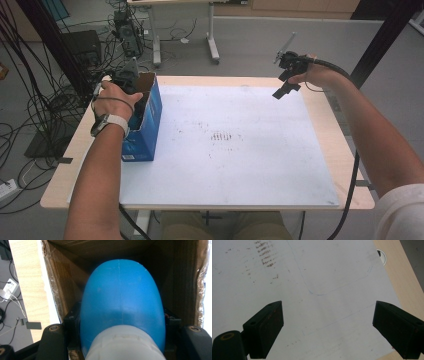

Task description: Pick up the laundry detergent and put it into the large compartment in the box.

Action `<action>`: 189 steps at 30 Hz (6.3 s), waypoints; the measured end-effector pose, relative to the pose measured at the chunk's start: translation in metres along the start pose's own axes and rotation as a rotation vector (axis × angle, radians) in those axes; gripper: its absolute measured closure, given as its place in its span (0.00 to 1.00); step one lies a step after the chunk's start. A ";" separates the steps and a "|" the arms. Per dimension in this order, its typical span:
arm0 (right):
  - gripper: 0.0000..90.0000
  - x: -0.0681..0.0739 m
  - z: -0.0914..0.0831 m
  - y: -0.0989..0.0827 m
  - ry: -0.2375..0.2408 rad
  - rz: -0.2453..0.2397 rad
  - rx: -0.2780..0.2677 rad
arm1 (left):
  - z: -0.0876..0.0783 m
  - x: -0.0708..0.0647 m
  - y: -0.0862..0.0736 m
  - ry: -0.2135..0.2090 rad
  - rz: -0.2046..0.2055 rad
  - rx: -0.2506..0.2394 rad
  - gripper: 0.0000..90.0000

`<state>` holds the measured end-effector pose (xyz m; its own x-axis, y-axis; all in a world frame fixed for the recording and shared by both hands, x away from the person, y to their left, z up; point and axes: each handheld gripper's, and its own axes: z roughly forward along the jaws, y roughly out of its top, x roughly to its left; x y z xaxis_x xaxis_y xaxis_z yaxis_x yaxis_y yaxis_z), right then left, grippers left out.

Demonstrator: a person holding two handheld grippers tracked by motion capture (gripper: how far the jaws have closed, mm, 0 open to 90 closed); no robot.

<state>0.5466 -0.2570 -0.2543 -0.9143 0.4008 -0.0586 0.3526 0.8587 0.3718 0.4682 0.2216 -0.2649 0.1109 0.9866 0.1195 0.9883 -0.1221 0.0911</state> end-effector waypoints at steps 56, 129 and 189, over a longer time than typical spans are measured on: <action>0.11 0.001 0.002 -0.004 0.002 0.005 -0.003 | 0.010 0.002 -0.003 -0.029 -0.017 0.003 0.41; 0.11 0.002 0.002 -0.005 0.003 0.008 -0.007 | 0.010 0.002 -0.004 -0.031 -0.022 0.005 0.41; 0.11 0.003 0.003 -0.007 0.007 0.004 -0.009 | 0.008 0.001 -0.004 -0.056 -0.025 0.001 0.32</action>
<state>0.5421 -0.2608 -0.2595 -0.9143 0.4018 -0.0507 0.3543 0.8542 0.3806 0.4655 0.2240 -0.2735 0.0922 0.9938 0.0620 0.9909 -0.0977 0.0921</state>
